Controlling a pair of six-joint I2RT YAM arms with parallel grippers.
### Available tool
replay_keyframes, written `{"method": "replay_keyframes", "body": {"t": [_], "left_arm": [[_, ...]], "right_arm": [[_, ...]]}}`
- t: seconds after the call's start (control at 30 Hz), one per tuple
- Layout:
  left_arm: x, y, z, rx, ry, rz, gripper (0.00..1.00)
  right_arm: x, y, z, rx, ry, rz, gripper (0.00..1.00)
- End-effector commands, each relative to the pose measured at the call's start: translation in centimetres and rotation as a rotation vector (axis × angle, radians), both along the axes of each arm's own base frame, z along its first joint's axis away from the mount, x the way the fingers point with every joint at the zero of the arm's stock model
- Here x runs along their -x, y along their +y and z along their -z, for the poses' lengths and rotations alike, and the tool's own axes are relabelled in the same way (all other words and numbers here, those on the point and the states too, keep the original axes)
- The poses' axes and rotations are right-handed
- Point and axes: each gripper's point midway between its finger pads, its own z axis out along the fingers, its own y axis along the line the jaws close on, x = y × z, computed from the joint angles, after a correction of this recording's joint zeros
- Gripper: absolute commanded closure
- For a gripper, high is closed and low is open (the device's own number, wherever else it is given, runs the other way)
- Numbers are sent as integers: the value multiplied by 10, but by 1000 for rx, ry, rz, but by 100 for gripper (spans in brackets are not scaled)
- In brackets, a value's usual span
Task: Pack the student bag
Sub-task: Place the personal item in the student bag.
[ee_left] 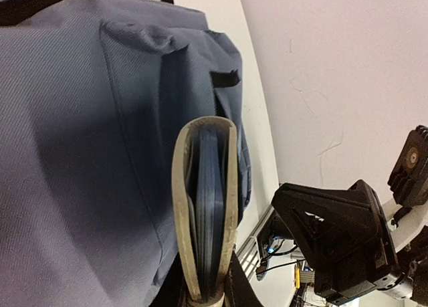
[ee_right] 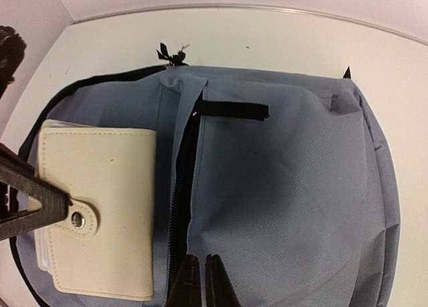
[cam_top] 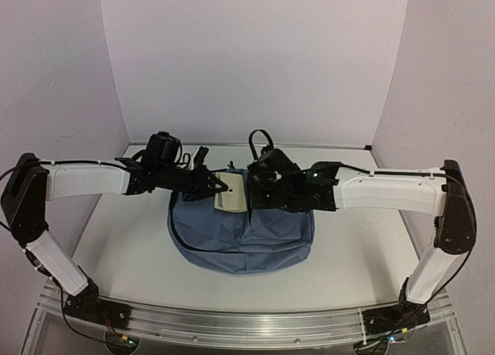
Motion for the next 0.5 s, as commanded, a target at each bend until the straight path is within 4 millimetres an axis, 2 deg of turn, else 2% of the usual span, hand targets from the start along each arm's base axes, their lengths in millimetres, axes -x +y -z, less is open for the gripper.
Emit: {"method": "replay_keyframes", "body": {"t": [0.0,0.13,0.23,0.33,0.47], "left_arm": [[-13,-27,-45,146,-90,59,100],[-18,-36,-28,147,-30,71,100],[-18,-32,-15,116,-4,45,100],[-14,-20,-6,62,-2,8,100],[-14,-3,1,-2,-10,-49,100]], "right_arm": [[2,-9,-26,-72,-37,26,100],[2,-10,-29,-83,-40,26,100],[3,-7,-29,-79,-43,5,99],[3,-1,-21,-59,-31,-22,84],[1,7,-9,-38,-10,-45,70]]}}
